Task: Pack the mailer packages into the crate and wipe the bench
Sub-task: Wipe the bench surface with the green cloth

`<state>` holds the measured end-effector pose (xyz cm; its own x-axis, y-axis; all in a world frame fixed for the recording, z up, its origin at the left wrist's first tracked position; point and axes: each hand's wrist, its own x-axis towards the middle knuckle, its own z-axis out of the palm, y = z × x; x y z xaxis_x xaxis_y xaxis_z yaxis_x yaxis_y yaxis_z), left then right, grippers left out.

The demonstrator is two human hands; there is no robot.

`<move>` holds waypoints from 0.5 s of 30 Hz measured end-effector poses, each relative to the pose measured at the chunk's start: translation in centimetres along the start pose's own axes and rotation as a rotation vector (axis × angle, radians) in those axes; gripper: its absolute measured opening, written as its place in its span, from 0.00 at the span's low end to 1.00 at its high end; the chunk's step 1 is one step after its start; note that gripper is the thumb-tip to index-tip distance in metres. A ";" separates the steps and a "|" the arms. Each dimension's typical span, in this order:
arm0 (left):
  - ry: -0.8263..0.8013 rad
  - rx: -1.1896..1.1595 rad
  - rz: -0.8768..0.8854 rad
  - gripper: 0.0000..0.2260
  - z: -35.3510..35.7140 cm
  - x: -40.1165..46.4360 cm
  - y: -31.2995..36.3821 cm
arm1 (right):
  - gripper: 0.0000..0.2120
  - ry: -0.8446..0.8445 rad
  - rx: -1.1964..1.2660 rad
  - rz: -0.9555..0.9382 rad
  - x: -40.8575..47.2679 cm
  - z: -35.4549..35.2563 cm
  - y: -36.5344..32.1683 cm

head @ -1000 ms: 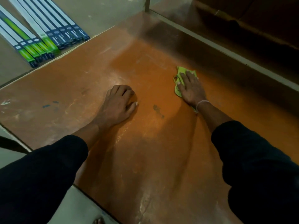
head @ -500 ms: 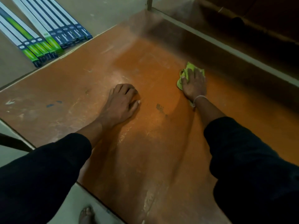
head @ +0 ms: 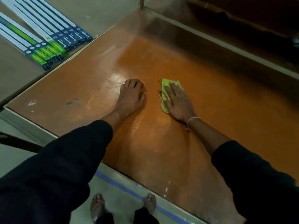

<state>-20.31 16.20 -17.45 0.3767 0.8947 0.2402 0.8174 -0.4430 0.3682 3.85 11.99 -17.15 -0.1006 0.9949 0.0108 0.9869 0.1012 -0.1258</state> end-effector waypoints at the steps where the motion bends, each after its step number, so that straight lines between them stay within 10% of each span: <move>1: -0.004 -0.029 0.011 0.17 -0.2 -0.1 -0.1 | 0.30 0.003 0.004 -0.005 -1.0 0.0 -0.1; 6: -0.033 -0.006 0.144 0.20 -2.2 -1.1 -3.5 | 0.33 0.020 0.015 0.432 -3.4 -0.1 -2.1; 11: -0.018 0.101 0.158 0.18 -4.2 -1.3 -9.0 | 0.31 -0.008 -0.001 -0.071 -7.9 0.7 -8.2; 15: -0.003 0.133 0.173 0.18 -4.4 -1.9 -11.5 | 0.32 0.026 -0.004 0.269 -8.4 0.7 -8.1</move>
<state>-32.31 19.29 -18.21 0.5171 0.8064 0.2869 0.7910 -0.5783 0.1997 -3.40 2.82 -16.95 0.1682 0.9857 0.0031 0.9783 -0.1666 -0.1236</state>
